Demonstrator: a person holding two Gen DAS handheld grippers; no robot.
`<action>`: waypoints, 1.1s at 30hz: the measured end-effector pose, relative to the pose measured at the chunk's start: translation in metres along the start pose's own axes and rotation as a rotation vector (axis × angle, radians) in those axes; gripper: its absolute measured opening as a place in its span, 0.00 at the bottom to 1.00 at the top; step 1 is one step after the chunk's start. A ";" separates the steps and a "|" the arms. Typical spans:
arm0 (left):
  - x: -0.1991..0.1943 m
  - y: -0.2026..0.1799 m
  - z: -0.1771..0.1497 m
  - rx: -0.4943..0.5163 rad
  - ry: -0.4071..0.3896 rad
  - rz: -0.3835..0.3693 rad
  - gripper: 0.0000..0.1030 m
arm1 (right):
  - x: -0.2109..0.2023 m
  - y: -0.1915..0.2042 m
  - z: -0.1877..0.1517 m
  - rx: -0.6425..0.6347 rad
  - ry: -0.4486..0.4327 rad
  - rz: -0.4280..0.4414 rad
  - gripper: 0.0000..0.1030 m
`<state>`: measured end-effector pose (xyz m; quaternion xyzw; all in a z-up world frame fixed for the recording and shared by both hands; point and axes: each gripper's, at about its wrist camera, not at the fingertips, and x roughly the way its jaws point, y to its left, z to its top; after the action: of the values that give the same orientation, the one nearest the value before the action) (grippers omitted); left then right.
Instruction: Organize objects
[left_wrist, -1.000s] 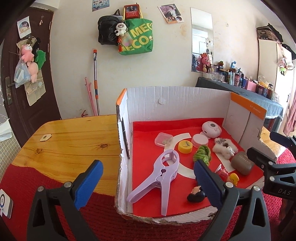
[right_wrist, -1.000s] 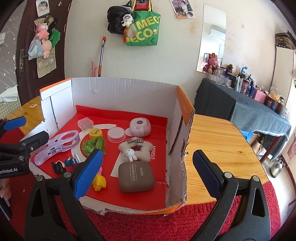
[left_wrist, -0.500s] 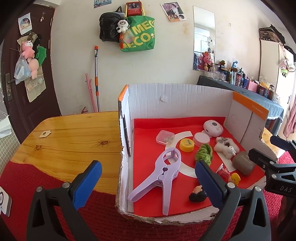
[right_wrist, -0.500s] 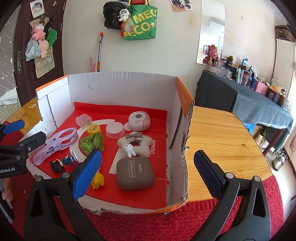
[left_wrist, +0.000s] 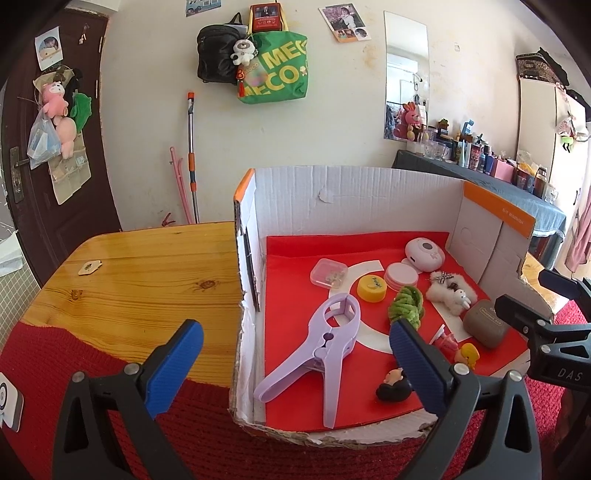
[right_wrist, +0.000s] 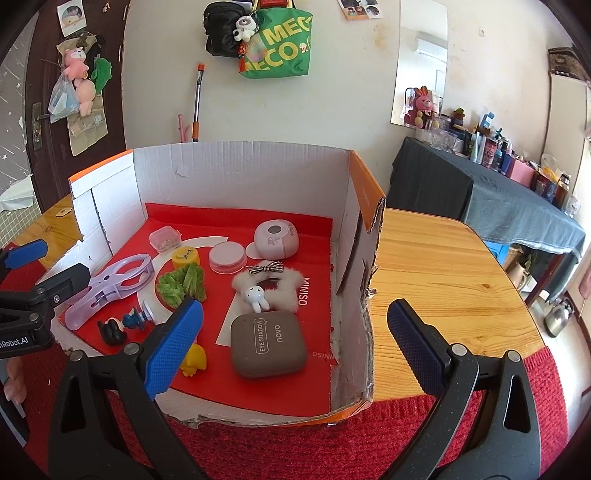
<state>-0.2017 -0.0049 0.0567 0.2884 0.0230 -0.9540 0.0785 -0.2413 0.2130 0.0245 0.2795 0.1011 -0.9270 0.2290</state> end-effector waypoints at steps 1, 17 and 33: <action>0.000 0.000 0.000 0.000 -0.001 0.000 1.00 | 0.001 0.000 0.000 0.001 0.002 0.000 0.99; 0.000 -0.001 0.000 0.000 -0.001 0.004 1.00 | 0.002 -0.002 -0.001 0.008 0.007 -0.002 1.00; 0.001 -0.002 0.000 0.000 0.001 0.007 1.00 | 0.002 -0.003 -0.002 0.011 0.009 -0.003 1.00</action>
<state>-0.2024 -0.0028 0.0562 0.2890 0.0220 -0.9536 0.0816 -0.2432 0.2157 0.0224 0.2849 0.0978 -0.9265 0.2254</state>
